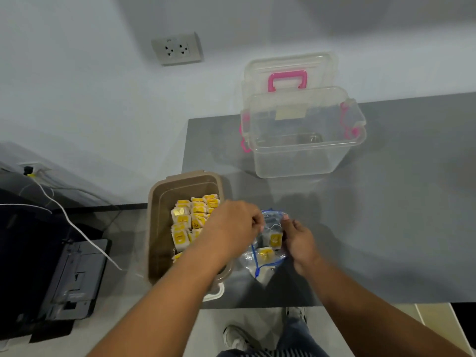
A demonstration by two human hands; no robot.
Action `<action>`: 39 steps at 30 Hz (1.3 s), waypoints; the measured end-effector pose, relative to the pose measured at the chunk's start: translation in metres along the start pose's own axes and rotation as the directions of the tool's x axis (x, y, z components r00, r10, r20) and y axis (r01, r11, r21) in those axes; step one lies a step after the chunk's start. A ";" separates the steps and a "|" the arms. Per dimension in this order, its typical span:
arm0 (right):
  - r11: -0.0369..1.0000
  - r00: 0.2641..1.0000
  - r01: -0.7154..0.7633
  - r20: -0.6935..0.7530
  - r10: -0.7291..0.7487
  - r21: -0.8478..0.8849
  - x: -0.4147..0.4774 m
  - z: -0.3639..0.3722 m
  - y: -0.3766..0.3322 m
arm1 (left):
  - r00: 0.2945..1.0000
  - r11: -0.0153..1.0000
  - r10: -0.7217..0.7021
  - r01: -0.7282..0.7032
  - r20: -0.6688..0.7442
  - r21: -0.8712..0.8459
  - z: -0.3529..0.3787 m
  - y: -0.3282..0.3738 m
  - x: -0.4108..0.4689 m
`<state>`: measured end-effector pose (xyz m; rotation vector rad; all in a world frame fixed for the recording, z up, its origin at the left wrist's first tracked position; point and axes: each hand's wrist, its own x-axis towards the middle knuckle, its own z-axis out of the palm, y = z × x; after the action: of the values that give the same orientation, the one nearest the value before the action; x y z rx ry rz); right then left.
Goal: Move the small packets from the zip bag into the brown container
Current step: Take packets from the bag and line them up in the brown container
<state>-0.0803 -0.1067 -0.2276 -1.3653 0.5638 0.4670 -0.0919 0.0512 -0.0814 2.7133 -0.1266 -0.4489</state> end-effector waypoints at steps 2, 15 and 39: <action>1.000 0.999 -0.012 0.039 0.012 -0.003 0.000 -0.003 -0.004 | 1.000 0.997 -0.003 0.002 0.006 0.074 0.015 0.010 0.011; 0.993 0.962 -0.109 0.255 0.096 0.040 0.027 -0.031 -0.041 | 0.999 0.993 -0.032 0.028 -0.038 -0.111 0.067 0.033 0.044; 0.921 0.964 -0.047 0.226 0.144 -0.386 0.034 -0.032 -0.067 | 0.916 0.945 -0.300 0.246 -0.267 -0.217 0.075 0.031 0.061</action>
<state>-0.0165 -0.1489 -0.2004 -1.6185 0.3416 0.8502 -0.0598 -0.0131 -0.1530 2.5884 0.3646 -0.1141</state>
